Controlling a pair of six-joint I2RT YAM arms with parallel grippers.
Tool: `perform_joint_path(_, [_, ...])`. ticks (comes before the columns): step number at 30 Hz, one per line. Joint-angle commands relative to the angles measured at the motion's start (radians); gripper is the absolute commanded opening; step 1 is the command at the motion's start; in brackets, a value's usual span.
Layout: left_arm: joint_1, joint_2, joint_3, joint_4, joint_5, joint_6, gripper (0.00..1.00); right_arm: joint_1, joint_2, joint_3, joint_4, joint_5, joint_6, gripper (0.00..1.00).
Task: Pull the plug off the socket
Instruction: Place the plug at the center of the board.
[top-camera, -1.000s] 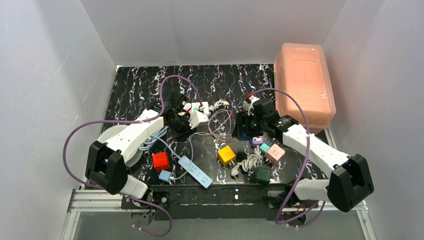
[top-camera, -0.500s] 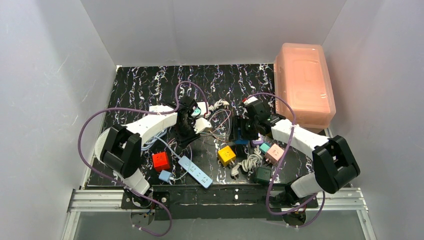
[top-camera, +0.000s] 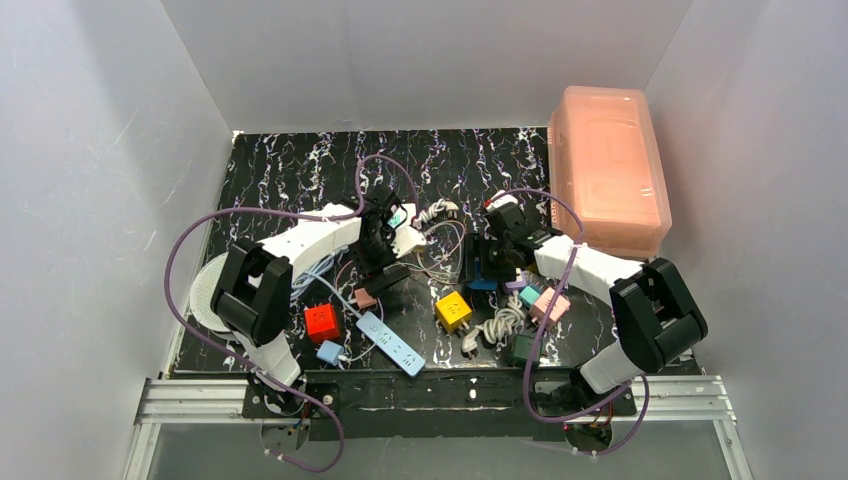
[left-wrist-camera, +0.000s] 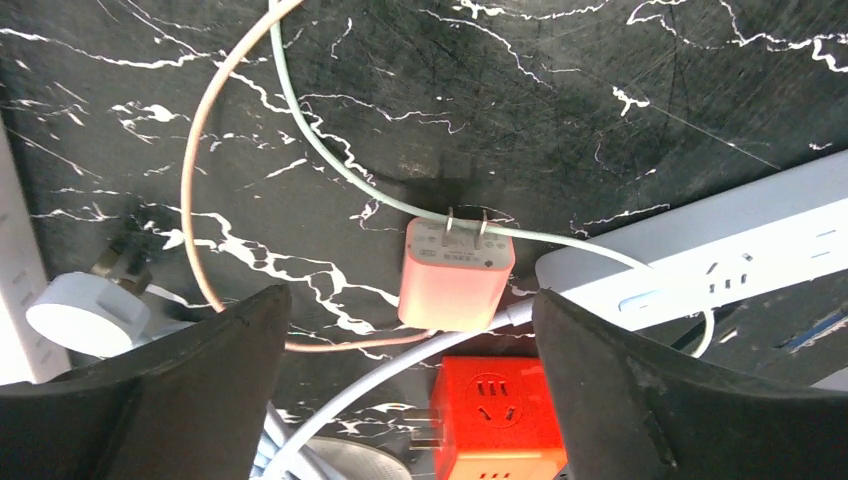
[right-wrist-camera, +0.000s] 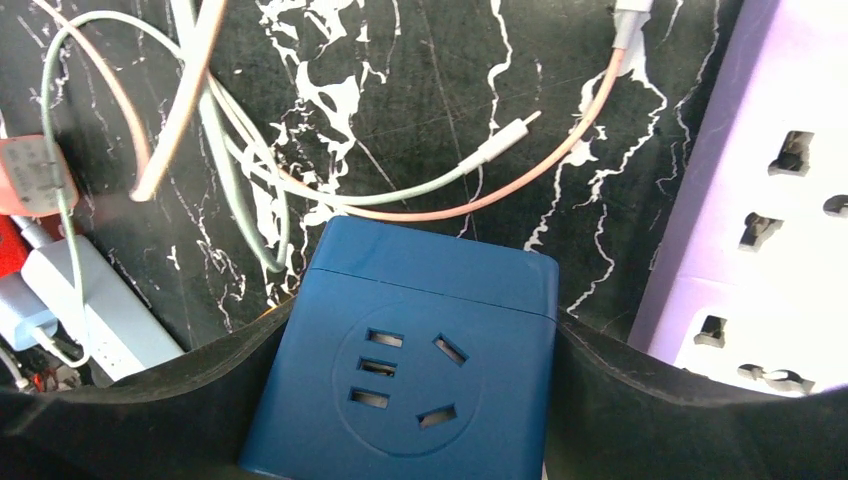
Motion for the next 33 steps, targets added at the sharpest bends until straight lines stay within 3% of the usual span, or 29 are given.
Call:
perform_joint_path(1, [-0.002,-0.033,0.065,-0.148,0.008,-0.031,0.98,-0.011,0.016,0.055,0.006,0.036,0.007,0.11])
perform_joint_path(6, [0.041,-0.055,0.334,-0.432,0.12,-0.174,0.98,-0.016,0.048,0.092,-0.012,0.059,0.001,0.31])
perform_joint_path(10, [0.123,-0.018,0.627,-0.686,0.171,-0.297,0.98,-0.017,0.092,0.125,-0.023,0.075,-0.01,0.5])
perform_joint_path(13, [0.203,-0.014,0.743,-0.811,0.205,-0.353,0.98,-0.017,0.121,0.147,-0.027,0.072,-0.013,0.59])
perform_joint_path(19, [0.307,-0.113,0.667,-0.855,0.169,-0.361,0.98,-0.017,0.144,0.184,-0.05,0.078,-0.023,0.79])
perform_joint_path(28, [0.422,-0.222,0.57,-0.852,0.187,-0.395,0.98,-0.012,0.146,0.237,-0.086,0.096,-0.039,0.85])
perform_joint_path(33, [0.45,-0.252,0.557,-0.823,0.183,-0.424,0.98,-0.007,0.06,0.27,-0.134,0.176,-0.047,0.87])
